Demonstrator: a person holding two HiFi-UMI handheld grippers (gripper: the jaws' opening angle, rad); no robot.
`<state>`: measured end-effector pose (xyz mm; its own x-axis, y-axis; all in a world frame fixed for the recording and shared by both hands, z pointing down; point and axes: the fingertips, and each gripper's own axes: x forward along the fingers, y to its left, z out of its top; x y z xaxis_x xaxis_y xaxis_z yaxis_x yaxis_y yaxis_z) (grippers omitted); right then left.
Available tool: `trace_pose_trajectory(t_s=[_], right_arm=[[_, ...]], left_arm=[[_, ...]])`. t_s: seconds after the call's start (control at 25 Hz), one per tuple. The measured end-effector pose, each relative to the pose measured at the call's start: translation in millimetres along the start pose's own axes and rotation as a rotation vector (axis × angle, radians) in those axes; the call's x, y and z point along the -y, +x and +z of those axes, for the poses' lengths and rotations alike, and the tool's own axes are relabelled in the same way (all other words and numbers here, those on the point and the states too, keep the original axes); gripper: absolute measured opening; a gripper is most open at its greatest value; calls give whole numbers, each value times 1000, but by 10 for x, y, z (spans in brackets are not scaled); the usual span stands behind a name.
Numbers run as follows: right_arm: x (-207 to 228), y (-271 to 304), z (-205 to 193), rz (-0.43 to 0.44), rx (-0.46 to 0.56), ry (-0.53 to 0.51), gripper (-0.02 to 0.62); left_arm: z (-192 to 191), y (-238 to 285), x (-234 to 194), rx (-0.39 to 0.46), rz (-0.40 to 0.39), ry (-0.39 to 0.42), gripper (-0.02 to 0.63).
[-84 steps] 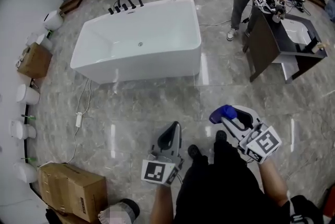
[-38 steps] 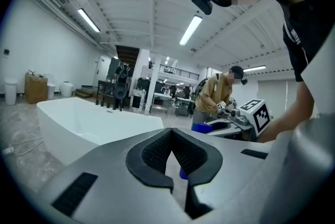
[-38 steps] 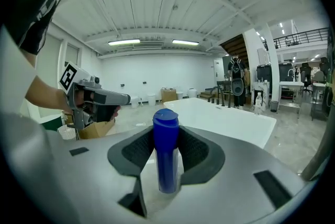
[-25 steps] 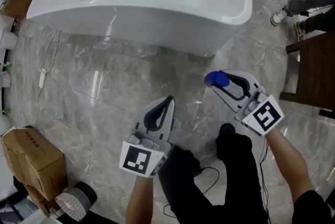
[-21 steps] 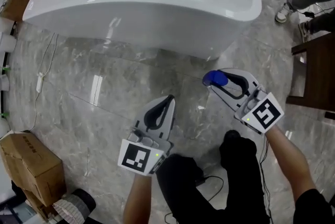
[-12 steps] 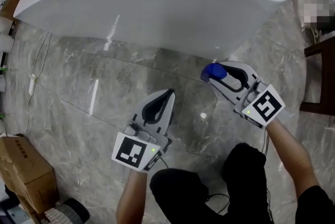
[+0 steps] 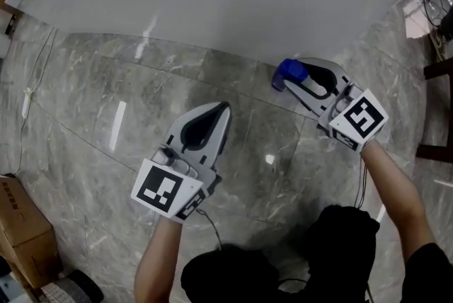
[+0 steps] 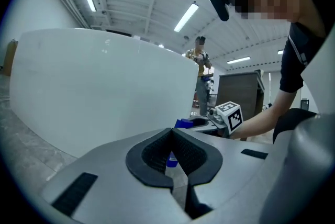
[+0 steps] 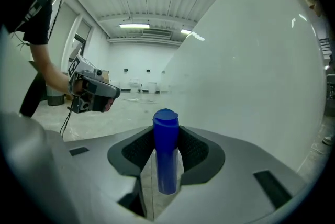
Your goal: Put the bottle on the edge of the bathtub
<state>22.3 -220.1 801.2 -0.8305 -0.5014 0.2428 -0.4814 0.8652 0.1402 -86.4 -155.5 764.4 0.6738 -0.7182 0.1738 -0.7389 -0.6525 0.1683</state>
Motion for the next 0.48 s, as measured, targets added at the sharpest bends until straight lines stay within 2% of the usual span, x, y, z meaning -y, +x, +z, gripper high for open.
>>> trace_pose_trajectory(t_s=[0.08,0.24,0.48], right_arm=[[41,51,-147,-11,-11,11,143],[130,143,-399,-45,-39,52,143],[272,207,-804,-77,-75,91,143]], left_arm=[[-131,32,-38,-6,-1,-8,12],[-336,132,-21,-37,-7,27,12],[-397,138,-7,0,25,-43,12]])
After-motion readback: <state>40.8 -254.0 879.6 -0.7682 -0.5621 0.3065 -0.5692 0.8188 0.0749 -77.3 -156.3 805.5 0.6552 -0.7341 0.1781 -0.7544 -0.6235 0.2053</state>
